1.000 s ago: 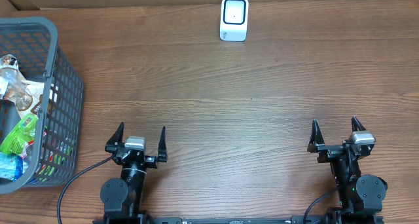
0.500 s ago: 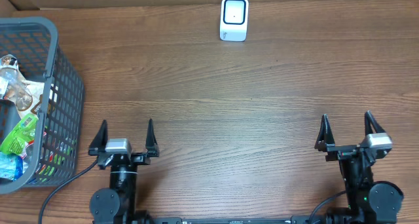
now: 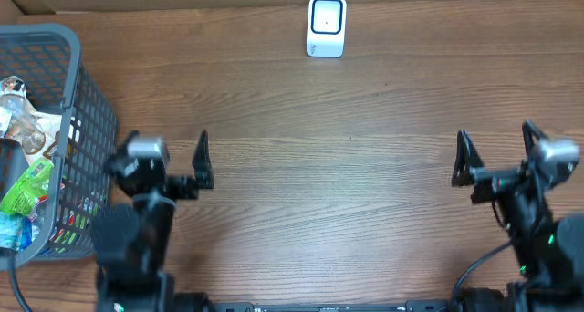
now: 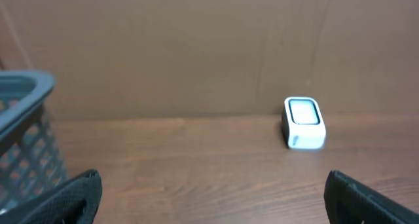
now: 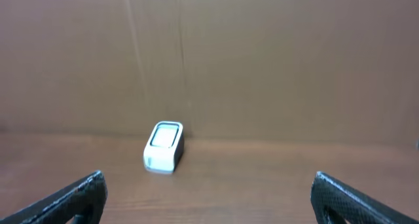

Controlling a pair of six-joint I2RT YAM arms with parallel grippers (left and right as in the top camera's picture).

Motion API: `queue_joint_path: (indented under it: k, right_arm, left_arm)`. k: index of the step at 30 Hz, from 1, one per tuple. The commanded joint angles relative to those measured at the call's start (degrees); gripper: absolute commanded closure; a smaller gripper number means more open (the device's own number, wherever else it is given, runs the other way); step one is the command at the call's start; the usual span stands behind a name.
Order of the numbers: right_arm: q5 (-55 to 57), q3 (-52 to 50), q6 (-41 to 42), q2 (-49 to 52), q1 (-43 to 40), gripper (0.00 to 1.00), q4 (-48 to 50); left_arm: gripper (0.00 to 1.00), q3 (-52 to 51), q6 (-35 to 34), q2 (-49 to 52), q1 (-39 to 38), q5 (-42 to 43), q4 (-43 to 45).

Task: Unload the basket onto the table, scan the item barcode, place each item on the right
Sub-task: 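Raise the left gripper and reach into the grey basket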

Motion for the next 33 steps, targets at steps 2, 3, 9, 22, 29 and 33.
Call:
queue_joint_path:
  k: [2, 3, 9, 22, 29, 33]
  right_arm:
    - [-3.63, 11.91, 0.24, 9.40, 0.22, 0.00, -6.64]
    - [-4.28, 14.95, 0.26, 11.96, 0.22, 0.00, -9.29]
    - [-4.98, 31.17, 0.20, 26.77, 0.22, 0.00, -24.15]
    - [-12.90, 39.69, 0.22, 49.42, 0.22, 0.00, -33.79]
    - [-15.06, 39.69, 0.22, 52.24, 0.22, 0.03, -34.18]
    - [-15.06, 39.69, 0.22, 52.24, 0.22, 0.03, -34.27]
  left_arm:
    - [0.00, 17.00, 1.84, 12.00, 0.31, 5.77, -8.17]
    - [0.00, 21.66, 1.84, 15.34, 0.31, 7.02, -11.52]
    - [0.00, 52.48, 1.79, 35.80, 0.31, 10.86, -38.10]
    - [0.00, 74.20, 1.81, 57.48, 0.94, 11.41, -57.83]
    - [0.04, 89.37, -7.37, 57.66, 15.32, 11.23, -60.43]
    - [0.05, 93.11, -14.34, 57.66, 29.88, 7.34, -64.83]
